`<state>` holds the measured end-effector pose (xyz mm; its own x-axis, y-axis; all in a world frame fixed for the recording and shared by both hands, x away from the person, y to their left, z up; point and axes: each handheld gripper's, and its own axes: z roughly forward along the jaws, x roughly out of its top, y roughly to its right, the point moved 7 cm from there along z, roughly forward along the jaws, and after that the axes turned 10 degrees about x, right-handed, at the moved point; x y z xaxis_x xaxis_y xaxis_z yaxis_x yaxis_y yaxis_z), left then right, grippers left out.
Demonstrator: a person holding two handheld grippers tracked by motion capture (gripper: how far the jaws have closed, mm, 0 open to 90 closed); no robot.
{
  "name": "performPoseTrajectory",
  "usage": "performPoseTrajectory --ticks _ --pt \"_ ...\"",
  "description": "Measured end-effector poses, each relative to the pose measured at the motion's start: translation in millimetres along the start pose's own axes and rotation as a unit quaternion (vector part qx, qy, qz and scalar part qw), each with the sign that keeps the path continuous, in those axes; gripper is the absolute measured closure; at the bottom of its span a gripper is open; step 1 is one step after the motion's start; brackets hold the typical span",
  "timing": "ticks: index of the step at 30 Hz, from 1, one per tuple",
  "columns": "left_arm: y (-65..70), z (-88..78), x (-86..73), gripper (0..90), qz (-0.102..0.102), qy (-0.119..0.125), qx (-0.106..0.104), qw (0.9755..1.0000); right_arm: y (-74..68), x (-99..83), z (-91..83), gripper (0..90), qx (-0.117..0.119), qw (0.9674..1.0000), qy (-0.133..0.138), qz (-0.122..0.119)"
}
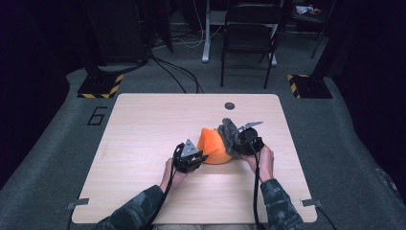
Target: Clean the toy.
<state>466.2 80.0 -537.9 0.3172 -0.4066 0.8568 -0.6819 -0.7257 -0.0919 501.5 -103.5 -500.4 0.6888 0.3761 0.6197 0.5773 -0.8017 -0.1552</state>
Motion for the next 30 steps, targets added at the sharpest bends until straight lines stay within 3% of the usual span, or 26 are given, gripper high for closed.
performPoseTrajectory --ticks 6,9,13,15,17,20,23,27,30 --pt "0.2 -0.7 -0.6 75.5 -0.002 -0.001 0.001 1.0 11.1 -9.8 10.6 70.5 -0.015 0.9996 -0.016 0.015" --pt "-0.1 -0.6 -0.3 75.5 -0.001 -0.001 0.003 1.0 18.1 -18.8 17.0 70.4 -0.026 0.9989 -0.038 0.014" --pt "-2.6 -0.2 -0.6 75.4 -0.005 0.001 0.005 1.0 28.0 -33.7 30.1 70.3 -0.015 0.9962 -0.078 0.036" --pt "-3.7 -0.2 -1.1 75.3 -0.011 0.002 0.005 0.9999 31.0 -32.9 30.7 70.4 -0.008 0.9964 -0.072 0.045" --pt "-4.5 -0.6 -1.7 75.2 -0.012 0.001 0.01 0.9999 30.2 -30.9 26.0 70.5 -0.017 0.9965 -0.074 0.034" --pt "-4.2 -0.7 -1.3 75.1 -0.015 0.0 0.014 0.9998 28.3 -22.7 13.0 70.6 -0.023 0.9976 -0.058 0.031" --pt "-4.6 -0.8 -1.5 75.1 -0.016 -0.001 0.01 0.9998 27.5 -11.6 -4.5 70.7 -0.02 0.9992 -0.021 0.029" --pt "-4.8 -0.7 -1.9 75.1 -0.013 0.001 0.012 0.9998 20.6 3.8 -22.2 70.7 0.004 0.9992 0.025 0.031" --pt "-3.7 -1.2 -2.0 75.1 -0.01 -0.001 0.012 0.9999 3.2 17.1 -32.0 70.8 0.032 0.9978 0.057 0.011"
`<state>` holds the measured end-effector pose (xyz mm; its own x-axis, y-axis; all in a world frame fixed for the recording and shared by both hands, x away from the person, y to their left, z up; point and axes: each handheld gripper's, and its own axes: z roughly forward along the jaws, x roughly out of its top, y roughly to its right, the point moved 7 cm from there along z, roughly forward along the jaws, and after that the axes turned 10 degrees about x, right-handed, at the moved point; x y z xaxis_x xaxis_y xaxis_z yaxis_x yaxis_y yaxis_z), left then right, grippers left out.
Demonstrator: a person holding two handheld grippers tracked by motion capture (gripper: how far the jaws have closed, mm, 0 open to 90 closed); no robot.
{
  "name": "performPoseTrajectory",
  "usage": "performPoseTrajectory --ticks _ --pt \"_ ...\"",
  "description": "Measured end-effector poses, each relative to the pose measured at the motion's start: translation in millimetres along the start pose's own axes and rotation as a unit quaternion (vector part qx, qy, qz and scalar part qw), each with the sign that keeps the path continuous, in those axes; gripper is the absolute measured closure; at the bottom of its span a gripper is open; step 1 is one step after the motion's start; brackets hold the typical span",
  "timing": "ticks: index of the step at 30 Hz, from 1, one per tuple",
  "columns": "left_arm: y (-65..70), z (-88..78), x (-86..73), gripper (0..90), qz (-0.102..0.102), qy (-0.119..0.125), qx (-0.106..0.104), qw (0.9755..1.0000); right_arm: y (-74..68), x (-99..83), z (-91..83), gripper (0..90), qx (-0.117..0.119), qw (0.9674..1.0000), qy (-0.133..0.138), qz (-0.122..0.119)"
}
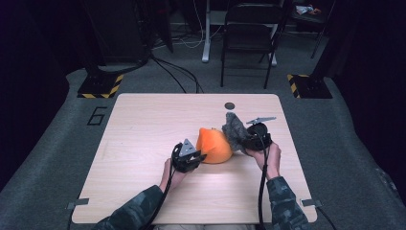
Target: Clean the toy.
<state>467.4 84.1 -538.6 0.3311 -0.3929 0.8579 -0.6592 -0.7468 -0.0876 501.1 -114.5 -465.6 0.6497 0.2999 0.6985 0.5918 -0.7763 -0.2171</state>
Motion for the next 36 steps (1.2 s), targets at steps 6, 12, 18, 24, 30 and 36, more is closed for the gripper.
performPoseTrajectory --ticks 6,12,18,24,30,36 --pt "4.1 0.2 1.0 75.1 0.006 0.001 -0.001 1.0 -40.2 13.8 2.0 70.7 0.045 0.9983 0.016 -0.034" --pt "6.2 -0.7 0.9 75.1 0.011 0.001 0.004 0.9999 -64.1 21.5 7.4 70.6 0.079 0.9952 0.042 -0.041" --pt "7.1 0.7 0.8 75.1 0.017 0.003 0.005 0.9998 -55.8 7.0 33.6 70.5 0.032 0.997 -0.002 -0.07" --pt "6.5 0.2 0.7 75.2 0.021 -0.001 0.005 0.9998 -53.4 6.0 31.4 70.4 0.01 0.9963 -0.013 -0.084" --pt "5.9 0.5 0.5 75.2 0.018 0.001 0.0 0.9998 -42.0 2.3 28.1 70.3 0.005 0.9972 -0.022 -0.072" --pt "5.8 0.2 0.3 75.3 0.024 0.0 0.003 0.9997 -31.8 -2.0 26.1 70.3 0.005 0.9979 -0.032 -0.056"
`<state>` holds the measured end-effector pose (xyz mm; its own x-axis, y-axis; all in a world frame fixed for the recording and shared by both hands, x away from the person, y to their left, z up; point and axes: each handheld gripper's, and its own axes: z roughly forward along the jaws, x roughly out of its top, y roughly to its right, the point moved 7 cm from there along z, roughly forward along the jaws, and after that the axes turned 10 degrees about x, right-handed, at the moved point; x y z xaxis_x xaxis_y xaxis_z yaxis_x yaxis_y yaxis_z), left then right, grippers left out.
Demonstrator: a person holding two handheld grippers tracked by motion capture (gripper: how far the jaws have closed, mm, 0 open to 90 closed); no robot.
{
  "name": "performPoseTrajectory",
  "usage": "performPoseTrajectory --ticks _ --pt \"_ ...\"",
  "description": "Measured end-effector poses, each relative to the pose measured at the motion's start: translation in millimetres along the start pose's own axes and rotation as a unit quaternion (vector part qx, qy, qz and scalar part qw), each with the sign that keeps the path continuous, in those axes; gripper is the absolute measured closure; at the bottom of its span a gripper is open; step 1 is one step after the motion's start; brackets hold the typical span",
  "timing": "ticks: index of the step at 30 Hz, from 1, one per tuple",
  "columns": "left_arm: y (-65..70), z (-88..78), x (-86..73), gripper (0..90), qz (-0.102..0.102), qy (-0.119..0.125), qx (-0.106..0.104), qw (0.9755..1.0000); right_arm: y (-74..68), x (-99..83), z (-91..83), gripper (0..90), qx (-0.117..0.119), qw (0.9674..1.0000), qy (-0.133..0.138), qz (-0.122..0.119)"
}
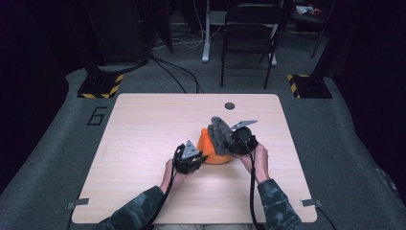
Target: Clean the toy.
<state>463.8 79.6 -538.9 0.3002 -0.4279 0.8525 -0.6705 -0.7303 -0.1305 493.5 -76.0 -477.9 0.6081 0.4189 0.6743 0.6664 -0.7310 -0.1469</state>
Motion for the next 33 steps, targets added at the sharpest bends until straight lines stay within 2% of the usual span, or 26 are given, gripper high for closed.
performPoseTrajectory --ticks 2,9,21,27,33 --pt "-0.1 0.2 0.1 75.4 -0.001 0.0 -0.002 1.0 3.5 -2.4 -0.8 70.4 -0.003 1.0 -0.007 0.002" --pt "-0.7 0.5 -0.4 75.4 -0.006 0.001 -0.003 1.0 22.2 -14.3 0.6 70.4 -0.001 0.9991 -0.027 0.033" --pt "-1.7 0.2 -1.1 75.4 -0.005 -0.001 -0.004 1.0 36.8 -31.2 9.5 70.5 -0.013 0.9962 -0.06 0.062" --pt "-2.3 0.9 -0.7 75.4 -0.005 0.001 -0.007 1.0 41.6 -38.1 14.7 70.5 -0.017 0.9953 -0.068 0.066" --pt "-2.5 0.4 -1.2 75.3 -0.008 0.0 -0.007 0.9999 47.5 -48.4 24.9 70.5 -0.028 0.9931 -0.086 0.075"
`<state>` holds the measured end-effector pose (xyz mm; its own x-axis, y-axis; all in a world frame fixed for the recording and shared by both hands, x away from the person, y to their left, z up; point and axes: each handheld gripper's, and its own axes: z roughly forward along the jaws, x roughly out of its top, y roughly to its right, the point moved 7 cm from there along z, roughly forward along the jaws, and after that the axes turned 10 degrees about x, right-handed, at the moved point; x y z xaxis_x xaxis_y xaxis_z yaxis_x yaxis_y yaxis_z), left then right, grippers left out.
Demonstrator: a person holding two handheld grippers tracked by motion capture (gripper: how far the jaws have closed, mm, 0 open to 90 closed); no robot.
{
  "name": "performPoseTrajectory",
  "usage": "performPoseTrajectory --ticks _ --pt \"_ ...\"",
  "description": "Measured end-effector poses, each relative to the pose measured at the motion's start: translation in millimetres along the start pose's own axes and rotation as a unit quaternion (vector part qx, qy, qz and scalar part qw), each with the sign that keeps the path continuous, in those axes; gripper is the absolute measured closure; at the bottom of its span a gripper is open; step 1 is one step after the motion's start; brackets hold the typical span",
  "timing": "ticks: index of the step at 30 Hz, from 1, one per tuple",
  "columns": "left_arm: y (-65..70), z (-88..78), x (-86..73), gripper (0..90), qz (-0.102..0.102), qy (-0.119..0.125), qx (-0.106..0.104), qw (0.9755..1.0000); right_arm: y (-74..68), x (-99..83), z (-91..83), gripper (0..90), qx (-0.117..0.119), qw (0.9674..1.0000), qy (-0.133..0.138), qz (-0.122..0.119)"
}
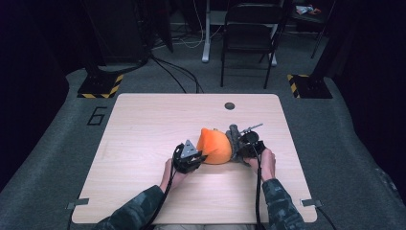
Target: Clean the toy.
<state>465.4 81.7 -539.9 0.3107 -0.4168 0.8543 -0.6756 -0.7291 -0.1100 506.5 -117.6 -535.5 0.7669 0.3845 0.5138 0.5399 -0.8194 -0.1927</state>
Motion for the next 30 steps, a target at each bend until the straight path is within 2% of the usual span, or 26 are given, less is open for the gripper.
performPoseTrajectory --ticks 3,4,5,6,7,9,13,17,19,23,25,26,29,30 --pt "-0.3 -0.1 0.0 75.3 -0.001 -0.001 0.0 1.0 1.7 -6.4 9.5 70.5 -0.019 0.9995 -0.022 -0.009" --pt "-0.8 0.1 0.0 75.3 0.0 0.0 0.001 1.0 2.1 -7.9 12.8 70.5 -0.018 0.9994 -0.029 -0.011" --pt "-1.4 0.4 0.1 75.3 -0.001 0.001 0.002 1.0 2.0 -7.7 14.0 70.5 -0.018 0.9995 -0.025 -0.006" --pt "-1.6 0.6 0.0 75.4 -0.003 0.002 0.001 1.0 2.6 -7.0 13.6 70.4 -0.017 0.9994 -0.028 -0.013" --pt "-1.4 0.6 -0.3 75.3 -0.006 0.002 0.0 1.0 2.4 -6.7 12.7 70.4 -0.016 0.9993 -0.031 -0.011" --pt "-2.2 0.0 -0.6 75.3 -0.002 0.001 0.0 1.0 4.1 -6.1 11.3 70.4 -0.022 0.9993 -0.029 -0.012" --pt "-2.7 -0.6 -0.9 75.2 -0.005 -0.001 0.001 1.0 6.3 -3.4 1.7 70.5 -0.026 0.9994 -0.023 -0.01" --pt "-5.0 0.0 -1.2 75.2 -0.009 0.0 0.0 1.0 7.2 7.7 -22.0 70.6 -0.024 0.9995 0.016 -0.011" --pt "-5.7 0.5 -1.3 75.2 -0.013 0.002 0.002 0.9999 4.4 14.4 -35.3 70.7 -0.011 0.999 0.042 -0.004" --pt "-4.8 -0.3 -1.4 75.1 -0.011 -0.001 0.0 0.9999 -9.6 30.2 -59.4 70.7 0.014 0.9935 0.112 -0.011" --pt "-4.4 -0.3 -1.2 75.1 -0.009 -0.001 0.001 1.0 -19.3 34.9 -66.2 70.7 0.026 0.9907 0.132 -0.019" --pt "-4.5 -0.1 -1.0 74.9 -0.009 0.0 0.0 1.0 -25.3 37.3 -67.1 70.7 0.04 0.9888 0.142 -0.024" --pt "-5.1 0.6 -0.8 74.6 -0.01 0.003 0.003 0.9999 -38.0 35.8 -51.8 70.8 0.056 0.9906 0.118 -0.039" --pt "-5.3 0.4 -1.0 74.2 -0.01 0.003 0.002 0.9999 -40.3 34.2 -44.1 70.8 0.054 0.9923 0.107 -0.032"
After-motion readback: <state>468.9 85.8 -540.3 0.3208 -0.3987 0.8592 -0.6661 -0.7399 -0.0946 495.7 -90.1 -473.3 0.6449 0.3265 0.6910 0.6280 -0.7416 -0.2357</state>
